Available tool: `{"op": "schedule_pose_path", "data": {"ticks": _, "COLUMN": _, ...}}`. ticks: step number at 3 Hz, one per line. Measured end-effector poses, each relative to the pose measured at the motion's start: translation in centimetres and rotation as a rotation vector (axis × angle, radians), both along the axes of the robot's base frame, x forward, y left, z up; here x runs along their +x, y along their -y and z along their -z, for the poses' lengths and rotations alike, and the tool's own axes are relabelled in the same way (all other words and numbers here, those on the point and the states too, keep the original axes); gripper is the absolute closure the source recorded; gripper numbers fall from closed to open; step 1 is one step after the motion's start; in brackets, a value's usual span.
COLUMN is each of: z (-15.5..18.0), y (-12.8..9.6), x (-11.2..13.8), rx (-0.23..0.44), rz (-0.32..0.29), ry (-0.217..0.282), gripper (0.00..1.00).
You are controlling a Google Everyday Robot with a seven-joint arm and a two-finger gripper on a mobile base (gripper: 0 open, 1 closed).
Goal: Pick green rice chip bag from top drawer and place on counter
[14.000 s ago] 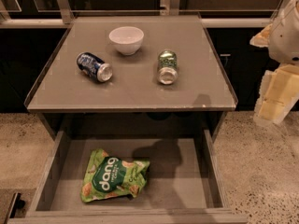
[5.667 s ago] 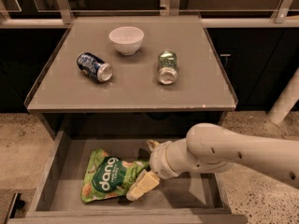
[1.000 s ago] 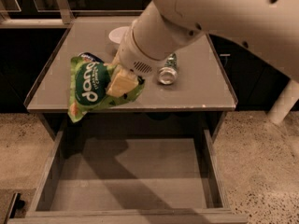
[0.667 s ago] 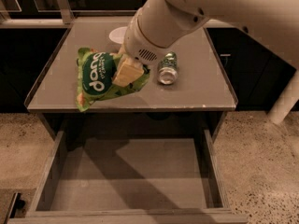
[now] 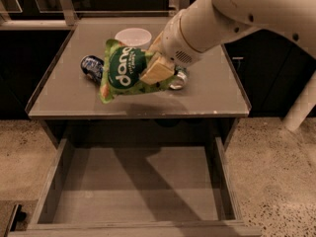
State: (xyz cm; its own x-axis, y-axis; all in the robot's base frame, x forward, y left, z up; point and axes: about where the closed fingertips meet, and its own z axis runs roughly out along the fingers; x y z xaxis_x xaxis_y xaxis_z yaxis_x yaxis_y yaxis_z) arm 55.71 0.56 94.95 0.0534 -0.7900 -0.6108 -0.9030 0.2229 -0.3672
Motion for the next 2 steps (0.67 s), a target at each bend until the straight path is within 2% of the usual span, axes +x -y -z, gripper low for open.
{"op": "schedule_pose_path", "data": {"ticks": 2, "z": 1.9, "y": 3.5, "x": 3.9, "rx": 0.117, "rz": 0.076, "ry": 0.012, "gripper": 1.00}}
